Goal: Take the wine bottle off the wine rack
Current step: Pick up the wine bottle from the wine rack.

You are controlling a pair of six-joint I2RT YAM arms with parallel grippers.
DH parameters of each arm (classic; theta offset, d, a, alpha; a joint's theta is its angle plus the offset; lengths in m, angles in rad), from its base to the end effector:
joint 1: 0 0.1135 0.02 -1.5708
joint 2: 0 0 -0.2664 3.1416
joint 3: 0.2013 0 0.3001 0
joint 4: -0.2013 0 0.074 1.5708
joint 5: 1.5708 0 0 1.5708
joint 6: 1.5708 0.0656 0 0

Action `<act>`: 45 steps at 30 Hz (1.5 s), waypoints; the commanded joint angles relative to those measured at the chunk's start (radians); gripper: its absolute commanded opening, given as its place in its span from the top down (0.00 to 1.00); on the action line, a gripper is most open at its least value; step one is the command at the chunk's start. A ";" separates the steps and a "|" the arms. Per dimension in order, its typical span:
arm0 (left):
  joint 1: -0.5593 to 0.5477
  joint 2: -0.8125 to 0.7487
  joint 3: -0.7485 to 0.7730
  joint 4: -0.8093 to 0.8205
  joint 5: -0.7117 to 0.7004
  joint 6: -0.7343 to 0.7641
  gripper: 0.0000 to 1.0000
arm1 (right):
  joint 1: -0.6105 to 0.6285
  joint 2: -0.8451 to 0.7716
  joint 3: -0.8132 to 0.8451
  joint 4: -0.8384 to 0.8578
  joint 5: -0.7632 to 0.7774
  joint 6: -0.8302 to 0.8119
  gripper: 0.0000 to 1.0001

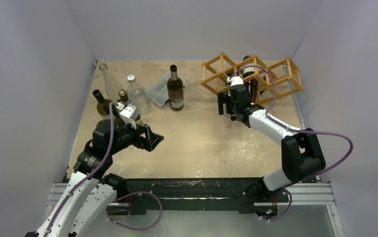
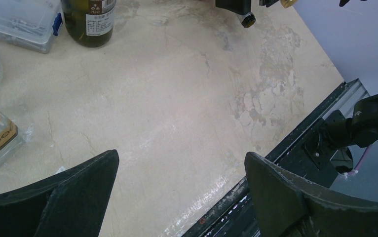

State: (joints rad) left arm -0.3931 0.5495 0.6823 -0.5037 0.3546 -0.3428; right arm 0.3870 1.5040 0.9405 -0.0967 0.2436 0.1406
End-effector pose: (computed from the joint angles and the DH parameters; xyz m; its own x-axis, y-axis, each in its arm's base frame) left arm 0.1784 -0.0987 0.3019 -0.5365 -0.1187 -0.8355 0.5073 0.7458 -0.4318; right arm 0.3686 0.1331 0.1885 -0.5889 -0.0931 -0.8028 -0.1084 0.9935 -0.0358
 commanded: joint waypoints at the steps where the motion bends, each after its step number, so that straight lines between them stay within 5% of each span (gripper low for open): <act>1: 0.007 -0.010 0.030 0.012 0.002 0.024 0.00 | 0.013 0.020 0.002 0.044 0.069 0.027 0.09; 19: 0.007 -0.017 0.031 0.008 -0.001 0.028 0.00 | 0.054 0.112 -0.009 0.092 0.213 0.021 0.12; 45: 0.007 -0.022 0.031 0.005 -0.006 0.030 0.00 | 0.061 0.142 0.012 0.115 0.218 0.039 0.22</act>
State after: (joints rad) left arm -0.3927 0.5354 0.6823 -0.5045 0.3538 -0.3290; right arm 0.4416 1.6371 0.9401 -0.0200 0.4294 0.1581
